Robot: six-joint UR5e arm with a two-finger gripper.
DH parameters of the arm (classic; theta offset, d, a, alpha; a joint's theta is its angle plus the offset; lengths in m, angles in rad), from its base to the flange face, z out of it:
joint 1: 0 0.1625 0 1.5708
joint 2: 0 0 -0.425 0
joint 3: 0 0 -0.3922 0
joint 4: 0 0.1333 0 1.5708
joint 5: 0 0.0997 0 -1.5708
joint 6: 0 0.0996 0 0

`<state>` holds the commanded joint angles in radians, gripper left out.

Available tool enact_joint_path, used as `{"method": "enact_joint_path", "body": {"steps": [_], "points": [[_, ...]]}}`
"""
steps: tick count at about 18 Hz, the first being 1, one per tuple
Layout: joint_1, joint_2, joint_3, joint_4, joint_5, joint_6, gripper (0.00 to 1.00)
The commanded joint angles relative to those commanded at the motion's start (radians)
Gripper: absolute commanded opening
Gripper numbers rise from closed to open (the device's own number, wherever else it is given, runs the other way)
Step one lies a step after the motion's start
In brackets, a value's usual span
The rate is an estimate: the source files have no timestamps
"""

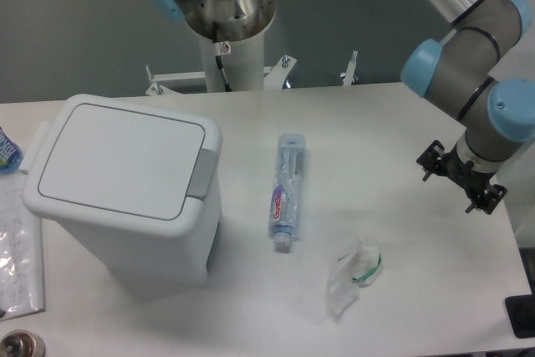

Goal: Open the trash can
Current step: 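Move the gripper across the table toward the white trash can lid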

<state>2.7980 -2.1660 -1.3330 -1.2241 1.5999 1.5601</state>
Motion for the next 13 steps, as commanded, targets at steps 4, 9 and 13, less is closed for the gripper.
{"method": "enact_joint_path", "body": {"steps": [4, 9, 13], "points": [[-0.026, 0.005, -0.009, -0.003, 0.002, -0.006, 1.00], [-0.038, 0.028, -0.015, -0.021, -0.093, -0.055, 1.00], [-0.054, 0.057, -0.015, -0.054, -0.187, -0.187, 1.00]]}}
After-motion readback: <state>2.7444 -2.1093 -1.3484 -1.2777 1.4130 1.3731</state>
